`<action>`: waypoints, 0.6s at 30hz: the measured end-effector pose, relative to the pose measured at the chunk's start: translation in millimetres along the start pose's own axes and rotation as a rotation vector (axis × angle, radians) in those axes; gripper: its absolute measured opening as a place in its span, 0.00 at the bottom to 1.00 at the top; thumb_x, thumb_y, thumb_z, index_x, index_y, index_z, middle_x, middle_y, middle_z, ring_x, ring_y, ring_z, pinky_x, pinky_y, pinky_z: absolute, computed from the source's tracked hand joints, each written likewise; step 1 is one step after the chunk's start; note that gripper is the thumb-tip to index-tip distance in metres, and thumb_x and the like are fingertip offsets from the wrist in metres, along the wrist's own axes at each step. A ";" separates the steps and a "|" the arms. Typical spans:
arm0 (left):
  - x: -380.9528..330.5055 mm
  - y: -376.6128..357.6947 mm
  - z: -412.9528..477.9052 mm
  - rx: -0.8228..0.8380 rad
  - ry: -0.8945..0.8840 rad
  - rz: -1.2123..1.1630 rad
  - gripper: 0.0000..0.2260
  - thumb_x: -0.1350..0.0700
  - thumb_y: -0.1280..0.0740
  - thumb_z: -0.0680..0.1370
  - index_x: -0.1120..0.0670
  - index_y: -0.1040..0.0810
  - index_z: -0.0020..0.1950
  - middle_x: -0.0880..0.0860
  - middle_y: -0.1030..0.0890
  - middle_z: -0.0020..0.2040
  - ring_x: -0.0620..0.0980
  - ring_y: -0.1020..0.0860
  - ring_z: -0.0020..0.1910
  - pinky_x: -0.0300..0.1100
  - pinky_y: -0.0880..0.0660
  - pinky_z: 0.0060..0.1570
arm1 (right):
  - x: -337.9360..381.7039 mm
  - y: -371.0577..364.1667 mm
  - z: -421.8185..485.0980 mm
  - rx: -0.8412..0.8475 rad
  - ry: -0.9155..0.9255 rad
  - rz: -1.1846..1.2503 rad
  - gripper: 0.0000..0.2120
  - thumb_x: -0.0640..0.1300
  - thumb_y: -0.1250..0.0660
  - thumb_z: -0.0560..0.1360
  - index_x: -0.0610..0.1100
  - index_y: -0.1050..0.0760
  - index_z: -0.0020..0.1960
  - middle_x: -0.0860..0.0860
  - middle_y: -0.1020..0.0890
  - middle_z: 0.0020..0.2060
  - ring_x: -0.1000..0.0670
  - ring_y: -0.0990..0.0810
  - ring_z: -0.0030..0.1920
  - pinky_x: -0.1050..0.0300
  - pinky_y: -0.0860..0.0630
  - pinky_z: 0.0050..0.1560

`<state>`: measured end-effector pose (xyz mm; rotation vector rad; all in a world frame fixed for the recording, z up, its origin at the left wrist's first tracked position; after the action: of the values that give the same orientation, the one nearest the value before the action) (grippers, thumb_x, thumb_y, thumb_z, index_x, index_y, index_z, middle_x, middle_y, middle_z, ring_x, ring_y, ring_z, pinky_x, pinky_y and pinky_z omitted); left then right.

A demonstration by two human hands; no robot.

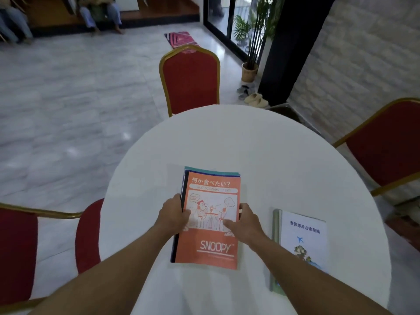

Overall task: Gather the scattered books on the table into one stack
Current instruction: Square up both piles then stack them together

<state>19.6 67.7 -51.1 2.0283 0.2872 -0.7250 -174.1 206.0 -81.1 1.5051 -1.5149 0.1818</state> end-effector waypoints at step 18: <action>57.8 -45.7 11.0 0.177 0.114 0.259 0.17 0.50 0.32 0.79 0.59 0.24 0.64 0.58 0.26 0.63 0.57 0.19 0.58 0.48 0.20 0.57 | -51.6 -37.3 7.5 0.044 -0.118 -0.138 0.22 0.51 0.22 0.72 0.47 0.28 0.59 0.50 0.16 0.57 0.49 0.14 0.52 0.63 0.22 0.40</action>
<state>40.1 78.4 -121.9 2.2270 0.0231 -0.4879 -158.0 228.1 -139.1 1.6737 -1.5005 0.0460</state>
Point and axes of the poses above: each hand's wrist, its own z-axis towards the middle knuckle, its own y-axis out of the back of the hand, x = y × z, the point moved 10 cm from there along z, towards the middle knuckle
